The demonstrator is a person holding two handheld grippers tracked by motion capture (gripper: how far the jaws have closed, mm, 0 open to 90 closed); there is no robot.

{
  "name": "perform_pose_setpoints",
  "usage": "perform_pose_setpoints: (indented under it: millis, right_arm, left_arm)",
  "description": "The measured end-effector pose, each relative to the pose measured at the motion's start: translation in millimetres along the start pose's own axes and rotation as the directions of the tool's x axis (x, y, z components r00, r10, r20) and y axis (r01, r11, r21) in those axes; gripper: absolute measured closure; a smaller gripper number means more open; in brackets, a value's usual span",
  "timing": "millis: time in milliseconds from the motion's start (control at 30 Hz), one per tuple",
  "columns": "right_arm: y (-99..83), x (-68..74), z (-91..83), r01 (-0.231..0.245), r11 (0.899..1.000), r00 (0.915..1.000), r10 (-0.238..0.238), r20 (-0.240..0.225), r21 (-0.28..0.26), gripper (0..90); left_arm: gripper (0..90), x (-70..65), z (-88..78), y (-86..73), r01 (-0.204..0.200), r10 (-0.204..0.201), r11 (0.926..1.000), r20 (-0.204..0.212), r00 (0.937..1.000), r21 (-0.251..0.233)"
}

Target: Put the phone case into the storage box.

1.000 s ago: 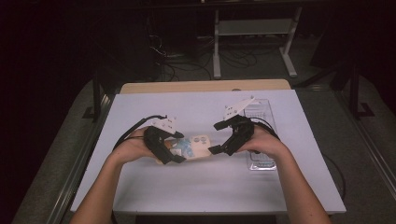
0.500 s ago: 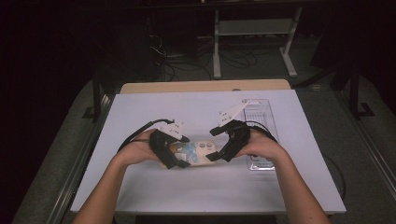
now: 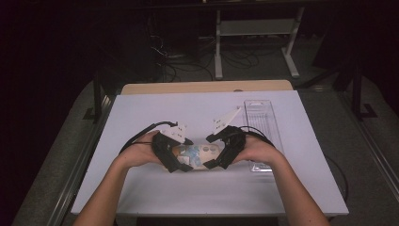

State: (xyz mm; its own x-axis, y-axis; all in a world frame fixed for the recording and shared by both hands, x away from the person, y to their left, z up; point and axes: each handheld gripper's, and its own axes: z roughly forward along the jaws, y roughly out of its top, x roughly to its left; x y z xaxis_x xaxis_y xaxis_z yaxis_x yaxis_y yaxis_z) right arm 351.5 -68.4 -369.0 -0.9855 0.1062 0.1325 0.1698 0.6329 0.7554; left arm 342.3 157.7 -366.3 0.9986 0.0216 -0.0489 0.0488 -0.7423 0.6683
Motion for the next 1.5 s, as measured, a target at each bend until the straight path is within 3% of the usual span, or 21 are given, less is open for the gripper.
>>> perform_pose_setpoints:
  millis: [300, 700, 900, 1033, 1100, 1500]
  right_arm:
    - [1.3, 3.1, 5.8, 0.017, 1.0, 0.9998, -0.017, -0.003, 0.004, 1.1]
    - [3.6, 9.1, 18.8, 0.072, 0.996, 0.9972, -0.07, -0.025, 0.054, 1.2]
    - [2.7, 9.2, 24.3, 0.074, 0.994, 0.9971, -0.072, -0.025, 0.08, 1.2]
    - [2.5, 9.5, 25.7, 0.073, 0.993, 0.9971, -0.071, -0.028, 0.093, 2.0]
    - [2.6, 9.7, 25.5, 0.076, 0.993, 0.9968, -0.073, -0.031, 0.093, 6.6]
    - [2.3, 11.6, 25.7, 0.095, 0.991, 0.9954, -0.092, -0.027, 0.099, 9.1]
  left_arm:
    - [11.3, -4.9, 2.1, 5.6, -0.024, 0.023, 0.9997, 0.008, 0.9997, 0.007]
    - [11.3, -6.8, 3.1, 8.0, -0.048, 0.047, 0.9988, 0.009, 0.9988, 0.009]
    - [11.3, -6.2, 3.6, 8.3, -0.062, 0.062, 0.998, 0.005, 0.9981, 0.008]
    - [11.3, -6.4, 4.1, 8.2, -0.059, 0.059, 0.9983, 0.006, 0.9983, 0.007]
    - [11.3, -6.4, 4.3, 8.2, -0.06, 0.06, 0.9982, 0.007, 0.9982, 0.009]
    - [11.3, -7.3, 5.5, 8.5, -0.061, 0.06, 0.9981, 0.014, 0.9981, 0.015]
